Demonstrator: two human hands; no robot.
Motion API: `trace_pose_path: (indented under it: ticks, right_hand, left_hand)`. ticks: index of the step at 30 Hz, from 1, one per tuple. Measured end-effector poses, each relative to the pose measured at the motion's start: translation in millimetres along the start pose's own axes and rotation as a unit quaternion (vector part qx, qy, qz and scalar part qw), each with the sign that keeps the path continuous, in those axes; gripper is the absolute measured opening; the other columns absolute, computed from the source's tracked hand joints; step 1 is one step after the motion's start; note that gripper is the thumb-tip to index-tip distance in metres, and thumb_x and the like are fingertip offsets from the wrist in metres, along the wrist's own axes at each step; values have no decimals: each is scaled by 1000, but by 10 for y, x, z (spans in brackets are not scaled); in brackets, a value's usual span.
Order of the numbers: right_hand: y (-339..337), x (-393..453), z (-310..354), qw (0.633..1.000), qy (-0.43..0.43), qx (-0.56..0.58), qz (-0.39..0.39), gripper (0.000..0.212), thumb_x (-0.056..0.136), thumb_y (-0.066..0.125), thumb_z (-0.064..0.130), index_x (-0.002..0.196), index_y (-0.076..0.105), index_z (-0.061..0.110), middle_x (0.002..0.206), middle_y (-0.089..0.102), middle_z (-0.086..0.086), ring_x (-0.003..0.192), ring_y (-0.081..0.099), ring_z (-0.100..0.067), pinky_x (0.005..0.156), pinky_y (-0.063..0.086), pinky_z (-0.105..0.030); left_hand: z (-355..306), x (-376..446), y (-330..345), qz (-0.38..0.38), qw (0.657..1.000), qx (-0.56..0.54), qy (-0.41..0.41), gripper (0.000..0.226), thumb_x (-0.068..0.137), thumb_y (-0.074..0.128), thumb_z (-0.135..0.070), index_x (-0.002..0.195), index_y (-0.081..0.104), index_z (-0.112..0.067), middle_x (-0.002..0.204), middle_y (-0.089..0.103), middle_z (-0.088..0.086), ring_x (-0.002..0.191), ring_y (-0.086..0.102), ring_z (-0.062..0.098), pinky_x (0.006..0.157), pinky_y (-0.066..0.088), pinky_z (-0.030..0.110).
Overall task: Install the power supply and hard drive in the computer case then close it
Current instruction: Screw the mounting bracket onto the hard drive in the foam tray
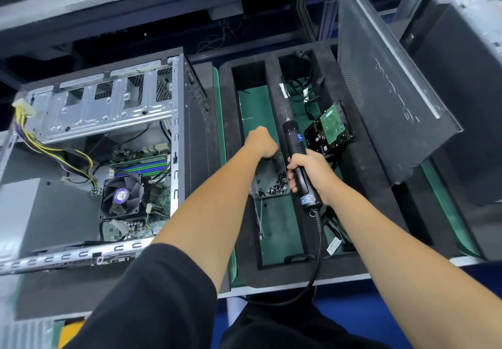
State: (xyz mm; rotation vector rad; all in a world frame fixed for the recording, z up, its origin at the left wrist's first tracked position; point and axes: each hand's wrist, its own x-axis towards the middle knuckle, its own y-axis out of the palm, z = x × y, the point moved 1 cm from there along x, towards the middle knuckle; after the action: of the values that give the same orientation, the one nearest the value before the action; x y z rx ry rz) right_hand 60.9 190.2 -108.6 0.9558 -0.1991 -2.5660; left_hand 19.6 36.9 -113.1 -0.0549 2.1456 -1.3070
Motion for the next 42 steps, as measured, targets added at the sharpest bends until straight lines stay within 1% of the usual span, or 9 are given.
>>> trace_pose_path:
  ticks: [4,9,13,18,25,28,31,37,42]
  right_hand:
    - [0,-5,0,1000,-1,0,0,15,78,52,-4,86,46,8,57,49,-12,42,45,-22,41,41,-27]
    - [-12,0,-4,1000,-1,3,3,17,78,52,-4,88,47,8,57,50,-12,43,46,-22,42,42,-27]
    - [-25,5,-4,1000,1,5,7,20,78,52,-3,93,47,9,56,51,-11,42,46,-22,41,42,-27]
    - [-28,2,-8,1000,1,8,10,22,78,52,-3,95,46,10,57,50,-11,43,46,-22,42,42,-27]
    - [-24,17,-9,1000,-1,8,9,18,78,52,-3,91,47,8,56,51,-11,42,46,-22,41,42,-27]
    - [-28,27,-15,1000,-5,6,5,15,78,52,-3,87,47,7,55,51,-12,42,46,-22,41,42,-27]
    - [-28,25,-16,1000,-5,8,9,15,76,53,-2,87,47,8,56,51,-12,42,46,-22,42,42,-27]
    - [-38,12,-9,1000,-6,8,14,15,77,53,-2,87,47,8,55,52,-11,42,47,-22,43,43,-27]
    - [-50,17,-8,1000,-4,12,15,16,78,53,-3,89,48,8,56,52,-11,43,47,-23,43,43,-28]
  left_hand:
    - [35,32,-91,22,1000,12,9,30,93,42,-12,64,38,-8,91,49,9,78,46,22,70,38,24]
    - [9,50,-115,3,998,39,44,33,88,51,-8,61,37,-18,67,44,1,78,45,23,71,39,27]
    - [-59,73,-234,26,993,69,97,30,85,44,7,67,42,-17,87,44,3,81,38,18,71,38,27]
    - [-69,149,-374,8,996,38,84,19,84,54,2,76,50,-14,87,53,6,78,49,20,75,48,29]
    - [-64,52,-200,87,981,135,110,10,86,55,-2,79,59,-8,82,51,5,73,43,20,69,46,28]
    - [-23,15,-75,80,981,149,99,24,87,50,-3,64,46,-8,67,44,5,56,36,17,50,35,25]
    - [9,-32,59,84,976,181,90,12,87,51,-3,76,47,-5,79,50,10,64,47,23,55,40,30]
    - [1,21,102,-26,977,195,76,24,84,49,9,106,54,2,107,60,19,95,61,35,65,44,34]
    - [23,-53,304,-52,968,229,92,26,83,48,12,105,58,1,104,63,17,95,63,33,63,42,34]
